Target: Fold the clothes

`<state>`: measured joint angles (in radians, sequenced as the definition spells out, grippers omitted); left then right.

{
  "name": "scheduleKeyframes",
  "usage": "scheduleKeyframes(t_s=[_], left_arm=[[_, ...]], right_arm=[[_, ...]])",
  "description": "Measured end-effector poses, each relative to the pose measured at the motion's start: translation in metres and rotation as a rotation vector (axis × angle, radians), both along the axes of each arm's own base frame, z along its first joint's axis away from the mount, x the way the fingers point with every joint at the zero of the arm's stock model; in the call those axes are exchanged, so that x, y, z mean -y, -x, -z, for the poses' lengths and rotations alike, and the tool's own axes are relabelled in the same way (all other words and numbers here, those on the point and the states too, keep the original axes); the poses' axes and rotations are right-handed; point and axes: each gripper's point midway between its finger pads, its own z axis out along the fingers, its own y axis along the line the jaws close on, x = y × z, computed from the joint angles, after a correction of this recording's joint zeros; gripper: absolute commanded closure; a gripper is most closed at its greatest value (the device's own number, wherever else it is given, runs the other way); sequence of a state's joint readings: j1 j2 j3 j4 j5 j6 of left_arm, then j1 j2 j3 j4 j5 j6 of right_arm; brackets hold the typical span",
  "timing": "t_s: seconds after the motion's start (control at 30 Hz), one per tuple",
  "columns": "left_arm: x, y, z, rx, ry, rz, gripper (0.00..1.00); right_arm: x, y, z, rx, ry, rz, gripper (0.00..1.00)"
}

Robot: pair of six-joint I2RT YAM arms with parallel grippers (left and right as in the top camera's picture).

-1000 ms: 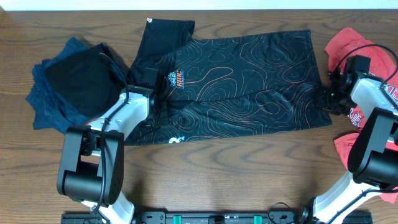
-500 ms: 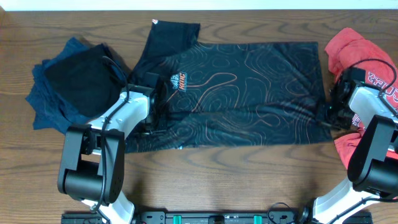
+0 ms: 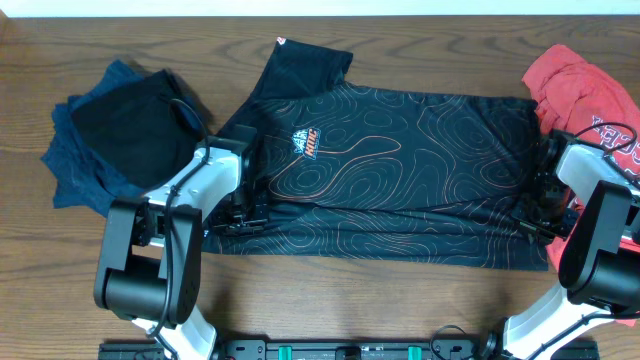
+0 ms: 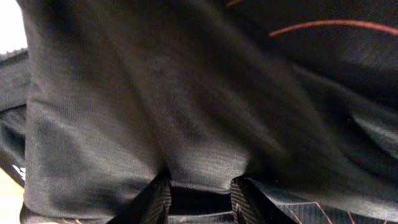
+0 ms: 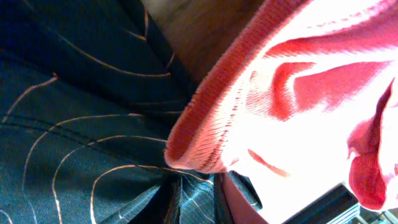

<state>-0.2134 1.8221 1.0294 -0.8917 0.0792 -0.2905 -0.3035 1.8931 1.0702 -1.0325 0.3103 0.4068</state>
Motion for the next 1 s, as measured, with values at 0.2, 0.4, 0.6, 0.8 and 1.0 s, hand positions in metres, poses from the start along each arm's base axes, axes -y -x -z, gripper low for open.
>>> scheduleKeyframes(t_s=[0.2,0.4,0.6,0.8,1.0], left_arm=[[0.008,-0.037,-0.004,0.186,0.036,0.001,0.65],[0.016,-0.077,-0.034,0.406,0.080,0.000,0.64],[0.013,-0.066,-0.040,0.380,0.074,0.000,0.58],[0.013,-0.063,-0.035,0.374,0.073,0.000,0.51],[0.009,-0.066,-0.022,0.419,0.056,0.000,0.47]], right_arm=[[0.006,-0.001,0.000,0.005,0.040,0.004,0.82],[0.009,-0.002,0.000,0.009,0.059,0.005,0.81],[0.010,-0.002,-0.001,0.011,0.067,0.005,0.78],[0.011,-0.003,-0.001,0.016,0.069,0.005,0.76],[0.011,-0.003,-0.001,0.016,0.070,0.005,0.76]])
